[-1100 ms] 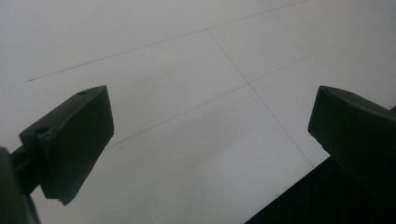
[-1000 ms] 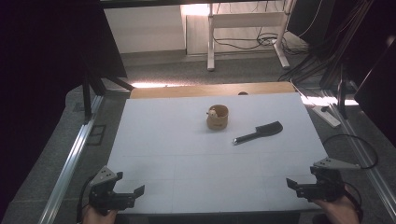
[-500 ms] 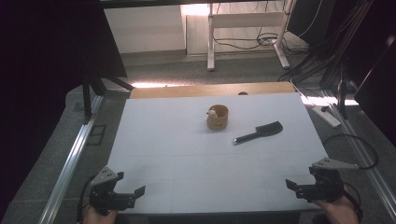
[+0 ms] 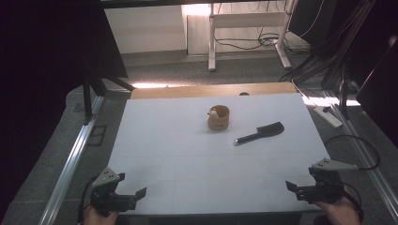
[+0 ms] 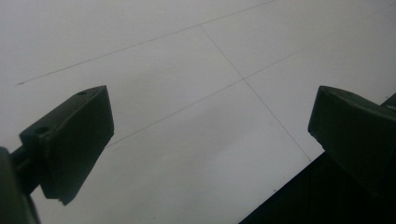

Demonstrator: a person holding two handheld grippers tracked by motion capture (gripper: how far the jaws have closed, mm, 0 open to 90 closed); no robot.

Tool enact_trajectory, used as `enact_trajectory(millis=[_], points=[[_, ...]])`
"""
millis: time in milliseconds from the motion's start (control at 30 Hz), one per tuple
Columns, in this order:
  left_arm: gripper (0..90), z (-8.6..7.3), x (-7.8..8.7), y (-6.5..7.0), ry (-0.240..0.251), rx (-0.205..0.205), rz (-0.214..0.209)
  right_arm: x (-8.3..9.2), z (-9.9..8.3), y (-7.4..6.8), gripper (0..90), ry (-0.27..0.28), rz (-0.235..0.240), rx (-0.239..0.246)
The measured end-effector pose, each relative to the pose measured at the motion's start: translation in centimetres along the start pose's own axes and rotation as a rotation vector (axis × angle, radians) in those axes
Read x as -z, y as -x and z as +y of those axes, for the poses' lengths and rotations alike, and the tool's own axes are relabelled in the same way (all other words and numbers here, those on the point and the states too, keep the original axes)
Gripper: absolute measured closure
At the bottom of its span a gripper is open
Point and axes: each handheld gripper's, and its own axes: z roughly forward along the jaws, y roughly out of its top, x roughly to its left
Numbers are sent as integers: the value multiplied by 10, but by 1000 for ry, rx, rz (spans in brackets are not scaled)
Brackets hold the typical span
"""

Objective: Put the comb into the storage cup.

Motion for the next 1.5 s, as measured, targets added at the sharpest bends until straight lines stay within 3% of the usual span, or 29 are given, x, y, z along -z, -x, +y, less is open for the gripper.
enact_trajectory(millis=[200,533,733,967,1500], points=[[11,0,0,-1,5,11,-4,-1,2,-2,0,13,8,30],[11,0,0,-2,6,15,-8,-2,8,0,0,26,51,32],[12,0,0,-2,4,16,-10,-6,13,-1,0,3,81,51],[12,0,0,-2,4,18,-10,-13,22,-5,0,2,91,99],[12,0,0,-3,10,22,-15,-23,38,-6,0,-4,107,139]])
